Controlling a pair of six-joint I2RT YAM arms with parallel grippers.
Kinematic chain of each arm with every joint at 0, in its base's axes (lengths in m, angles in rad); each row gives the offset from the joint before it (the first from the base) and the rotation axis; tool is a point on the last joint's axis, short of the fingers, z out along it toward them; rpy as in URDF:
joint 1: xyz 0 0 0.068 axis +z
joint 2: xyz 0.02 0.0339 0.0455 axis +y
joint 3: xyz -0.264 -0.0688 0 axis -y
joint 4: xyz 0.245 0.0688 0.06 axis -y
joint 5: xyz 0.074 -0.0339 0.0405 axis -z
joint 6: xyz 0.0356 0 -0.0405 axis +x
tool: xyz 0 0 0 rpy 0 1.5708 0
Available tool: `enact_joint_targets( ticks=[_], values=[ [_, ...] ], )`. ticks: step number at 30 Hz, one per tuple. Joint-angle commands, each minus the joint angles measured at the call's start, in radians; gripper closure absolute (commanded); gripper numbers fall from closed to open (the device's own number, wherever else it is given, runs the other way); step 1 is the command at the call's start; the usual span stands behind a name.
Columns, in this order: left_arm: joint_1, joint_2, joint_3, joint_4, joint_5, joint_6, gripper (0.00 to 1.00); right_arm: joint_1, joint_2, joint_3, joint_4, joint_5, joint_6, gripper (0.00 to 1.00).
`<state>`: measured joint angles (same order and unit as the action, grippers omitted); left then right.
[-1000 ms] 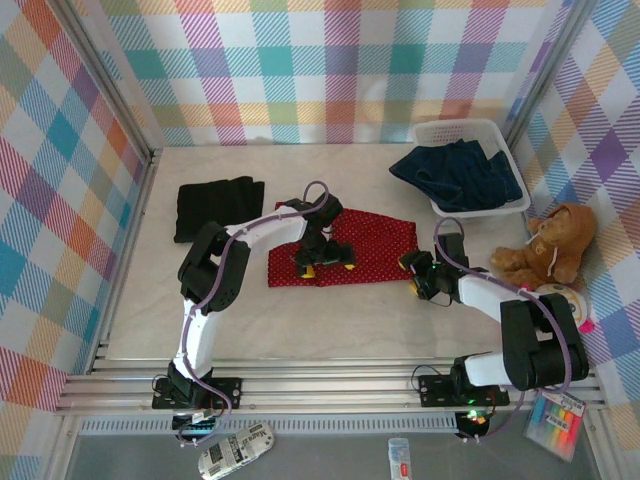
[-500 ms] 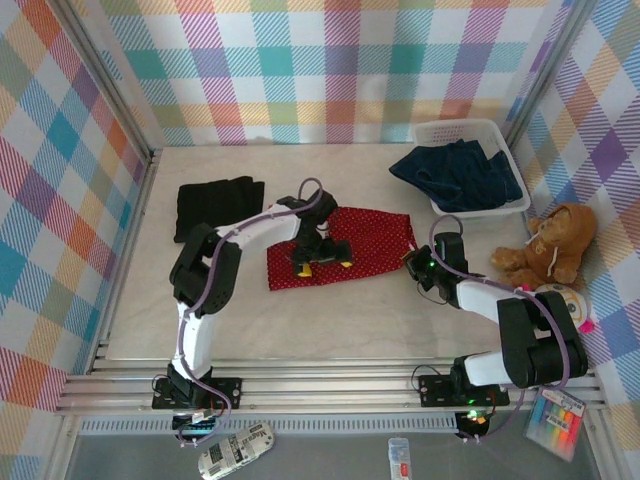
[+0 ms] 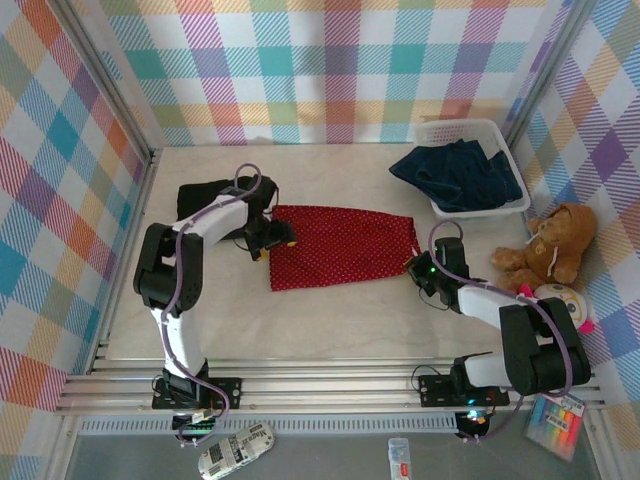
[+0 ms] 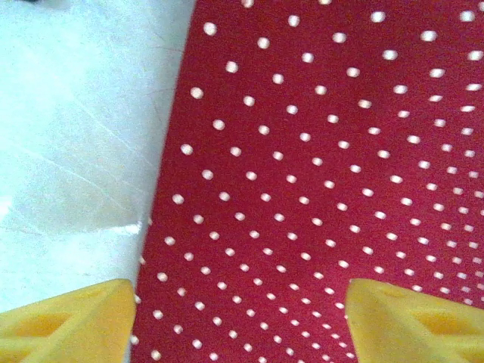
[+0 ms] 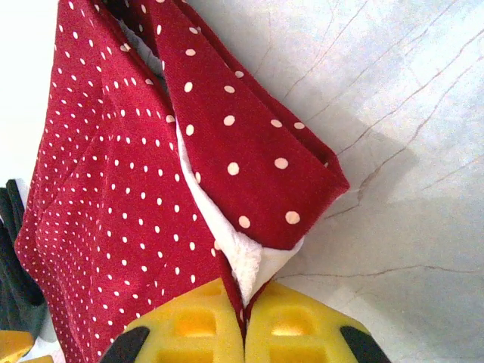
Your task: Fold and stack the skirts
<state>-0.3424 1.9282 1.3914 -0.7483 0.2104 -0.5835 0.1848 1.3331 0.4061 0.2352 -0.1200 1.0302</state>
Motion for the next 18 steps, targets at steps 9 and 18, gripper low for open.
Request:
enact_joint_targets(
  ticks=[9, 18],
  values=[
    [0.002, 0.121, -0.045, 0.112, 0.019, -0.019, 0.87, 0.102, -0.015, 0.271, -0.124, 0.034, -0.467, 1.0],
    [0.025, 0.131, -0.024, 0.113, 0.04, 0.01, 0.91, 0.458, 0.355, 0.799, -0.434, -0.061, -1.079, 1.0]
  ],
)
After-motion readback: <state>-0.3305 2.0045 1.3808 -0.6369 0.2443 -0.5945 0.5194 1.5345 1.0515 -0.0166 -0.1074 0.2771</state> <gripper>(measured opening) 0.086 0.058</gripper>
